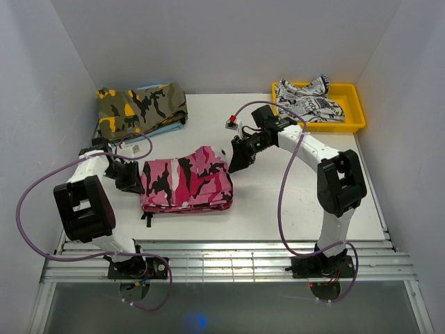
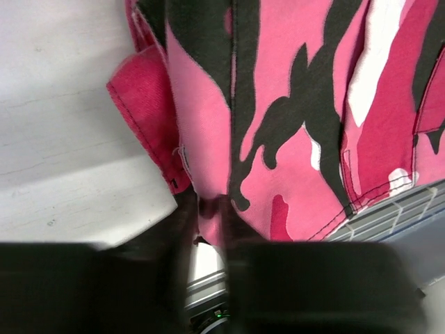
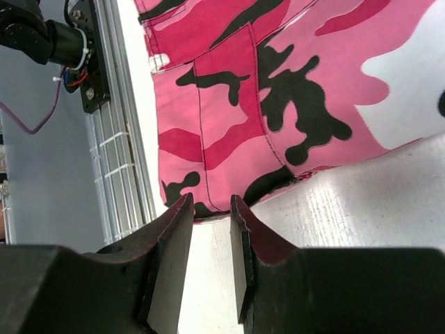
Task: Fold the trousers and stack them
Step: Fold the trousers
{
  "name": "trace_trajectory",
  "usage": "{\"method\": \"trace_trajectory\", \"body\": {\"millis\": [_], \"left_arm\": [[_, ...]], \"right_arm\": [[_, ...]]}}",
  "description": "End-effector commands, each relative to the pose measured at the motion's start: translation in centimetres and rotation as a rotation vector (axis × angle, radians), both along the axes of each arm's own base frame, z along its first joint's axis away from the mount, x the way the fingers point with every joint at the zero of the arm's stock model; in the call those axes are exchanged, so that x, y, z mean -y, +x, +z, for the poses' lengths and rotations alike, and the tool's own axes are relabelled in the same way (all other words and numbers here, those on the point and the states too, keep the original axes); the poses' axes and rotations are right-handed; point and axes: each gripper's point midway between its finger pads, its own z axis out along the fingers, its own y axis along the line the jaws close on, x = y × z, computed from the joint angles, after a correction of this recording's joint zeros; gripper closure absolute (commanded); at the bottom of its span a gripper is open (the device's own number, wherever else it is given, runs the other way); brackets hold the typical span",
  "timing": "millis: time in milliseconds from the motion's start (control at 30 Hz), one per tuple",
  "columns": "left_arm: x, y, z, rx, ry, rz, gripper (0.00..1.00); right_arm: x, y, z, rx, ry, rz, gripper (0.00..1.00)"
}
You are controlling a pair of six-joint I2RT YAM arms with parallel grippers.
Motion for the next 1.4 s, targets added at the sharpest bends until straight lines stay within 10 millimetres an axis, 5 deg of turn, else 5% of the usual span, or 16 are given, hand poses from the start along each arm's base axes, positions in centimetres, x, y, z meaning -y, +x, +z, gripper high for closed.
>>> {"method": "trace_trajectory", "body": {"millis": [0, 100, 333, 633, 933, 1000, 1233, 1367], "left_arm": [[0.7, 0.4, 0.5, 0.030, -0.045, -0.019, 0.79], [0.6, 0.9, 1.4, 0.050, -0.049, -0.026, 1.00], [-0.8, 1.9, 3.9, 0.119, 0.013, -0.018, 1.00], [-1.9, 1.7, 1.5, 0.076, 0.012, 0.009, 1.00], [-2.3, 2.2, -0.4, 0.067, 0.018, 0.031, 1.00], [-2.0, 2.4, -0.1, 0.082, 0.001, 0.026, 1.00], [-2.3, 3.1, 4.4, 0.207, 0.021, 0.003, 1.00], [-3.2, 2.6, 2.9, 0.201, 0.044, 0.013, 1.00]], "right_arm": [[-0.2, -1.0, 1.5, -0.001, 0.037, 0.044, 0.66], [-0.1, -1.1, 0.8, -0.010, 0.027, 0.046, 0.66], [-0.2, -1.2, -0.3, -0.045, 0.021, 0.050, 0.66], [-1.7, -1.2, 0.4, -0.079, 0.076, 0.061, 0.64], [-5.8, -3.0, 1.7, -0.116, 0.192, 0.138, 0.50], [-6.3, -3.7, 0.6, -0.170, 0.174, 0.132, 0.50], [-5.4, -2.7, -9.1, -0.371, -0.032, -0.009, 0.40], [-4.8, -3.1, -9.7, -0.391, -0.038, -0.006, 0.29]]}}
